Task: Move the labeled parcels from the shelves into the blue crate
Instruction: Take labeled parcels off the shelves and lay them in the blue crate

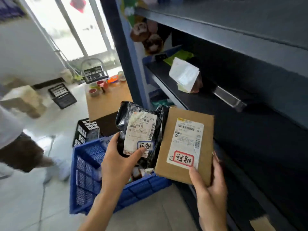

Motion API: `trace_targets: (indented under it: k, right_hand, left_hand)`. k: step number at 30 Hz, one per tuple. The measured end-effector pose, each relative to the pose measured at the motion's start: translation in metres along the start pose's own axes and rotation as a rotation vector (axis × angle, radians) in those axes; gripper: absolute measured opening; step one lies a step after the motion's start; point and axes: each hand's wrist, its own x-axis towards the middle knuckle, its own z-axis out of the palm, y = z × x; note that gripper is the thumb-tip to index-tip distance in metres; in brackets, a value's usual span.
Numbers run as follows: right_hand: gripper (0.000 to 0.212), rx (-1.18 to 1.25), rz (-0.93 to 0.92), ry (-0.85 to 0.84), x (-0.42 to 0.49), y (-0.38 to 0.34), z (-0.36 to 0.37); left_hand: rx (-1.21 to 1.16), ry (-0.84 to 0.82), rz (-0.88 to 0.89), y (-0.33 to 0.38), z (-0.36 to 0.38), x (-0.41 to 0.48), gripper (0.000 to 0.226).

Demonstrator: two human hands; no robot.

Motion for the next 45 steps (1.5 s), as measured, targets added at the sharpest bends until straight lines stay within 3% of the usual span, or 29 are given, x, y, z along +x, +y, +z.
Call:
trace_targets:
  k: [8,17,21,27,34,37,42,45]
  right_hand:
    - [0.054,-0.073,0.141,-0.366,-0.018,0.036,0.163]
    - [0.047,-0.14,0.283,-0.422,-0.034,0.104,0.282]
    - [0.05,-0.165,0.357,-0.405,-0.013,0.133,0.311]
    - [0.049,-0.217,0.474,-0.444,0.042,0.197,0.362]
    - [0.053,-0.273,0.683,-0.557,0.105,0.297,0.433]
    - [0.054,-0.281,0.744,-0.584,0.124,0.351,0.457]
    - [0.054,-0.314,0.823,-0.597,0.145,0.467,0.493]
    - [0.052,-0.321,0.876,-0.597,0.155,0.551,0.508]
  left_hand:
    - [-0.018,0.253,-0.271,-0.137,-0.108,0.026,0.09]
    - [-0.037,0.216,-0.419,-0.259,-0.158,0.081,0.094]
    - [-0.006,0.153,-0.492,-0.298,-0.151,0.112,0.097]
    - [0.036,0.123,-0.606,-0.333,-0.128,0.175,0.066]
    - [0.085,0.16,-0.789,-0.403,-0.091,0.237,0.069]
    - [0.119,0.152,-0.873,-0.448,-0.07,0.259,0.082]
    - [0.192,0.145,-0.945,-0.546,-0.025,0.299,0.069]
    - [0.275,0.124,-1.003,-0.619,0.012,0.314,0.083]
